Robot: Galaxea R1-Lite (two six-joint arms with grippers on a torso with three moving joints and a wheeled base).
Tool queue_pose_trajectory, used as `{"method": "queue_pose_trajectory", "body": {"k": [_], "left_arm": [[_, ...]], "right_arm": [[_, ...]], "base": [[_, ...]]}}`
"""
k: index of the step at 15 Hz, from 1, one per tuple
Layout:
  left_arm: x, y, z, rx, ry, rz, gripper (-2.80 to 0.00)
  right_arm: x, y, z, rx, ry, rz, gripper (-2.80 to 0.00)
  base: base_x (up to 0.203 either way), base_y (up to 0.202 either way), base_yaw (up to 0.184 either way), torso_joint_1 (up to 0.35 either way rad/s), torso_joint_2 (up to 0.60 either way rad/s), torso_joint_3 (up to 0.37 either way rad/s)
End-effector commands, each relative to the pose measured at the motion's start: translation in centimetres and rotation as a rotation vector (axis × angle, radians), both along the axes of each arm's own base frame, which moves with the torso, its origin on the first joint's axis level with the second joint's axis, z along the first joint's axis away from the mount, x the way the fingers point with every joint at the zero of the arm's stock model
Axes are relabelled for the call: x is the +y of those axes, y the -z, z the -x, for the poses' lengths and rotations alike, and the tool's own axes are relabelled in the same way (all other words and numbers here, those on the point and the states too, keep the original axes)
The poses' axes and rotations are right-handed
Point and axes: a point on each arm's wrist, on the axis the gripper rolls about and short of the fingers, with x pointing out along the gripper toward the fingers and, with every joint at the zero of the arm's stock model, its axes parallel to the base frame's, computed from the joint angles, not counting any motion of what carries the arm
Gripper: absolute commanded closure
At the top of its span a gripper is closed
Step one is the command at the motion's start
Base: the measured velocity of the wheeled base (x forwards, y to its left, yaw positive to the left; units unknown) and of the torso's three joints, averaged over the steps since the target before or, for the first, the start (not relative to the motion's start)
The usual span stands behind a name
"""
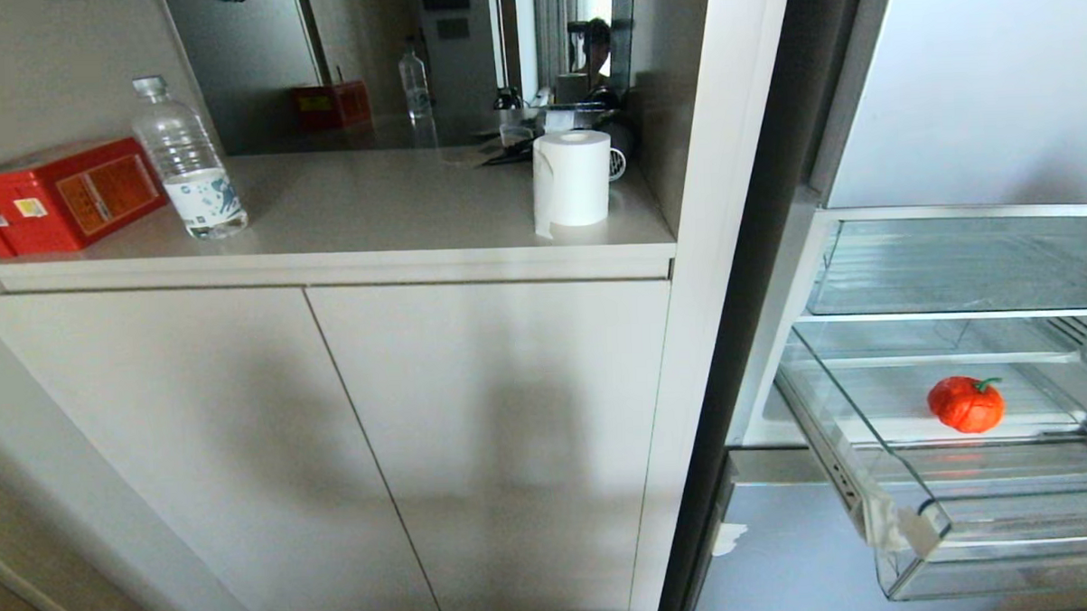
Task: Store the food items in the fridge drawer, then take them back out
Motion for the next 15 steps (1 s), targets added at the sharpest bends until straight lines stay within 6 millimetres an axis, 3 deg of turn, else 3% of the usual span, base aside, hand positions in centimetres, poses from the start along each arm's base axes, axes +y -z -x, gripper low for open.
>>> {"method": "queue_pose_trajectory", "body": {"k": [1,11,15], "left_arm": [[0.0,0.0,0.0,0.0,-0.001,0.0,0.0],[0.0,0.0,0.0,0.0,-0.001,0.0,0.0],[0.0,0.0,0.0,0.0,-0.001,0.0,0.0]], "right_arm": [[0.1,0.4,0.4,0.003,0.007,-0.004,0.0],[-0.1,-0.6,2.4,-0.05,0.115,0.039,0.0],[-1.7,-1.3,3.2,-0.116,0.245,0.082,0.0]], "base": [[0.0,0.0,0.0,0.0,0.0,0.0],[-0.001,0.005,-0.167,0.001,0.0,0.002],[0.001,0.008,-0.138,0.005,0.0,-0.001]]}}
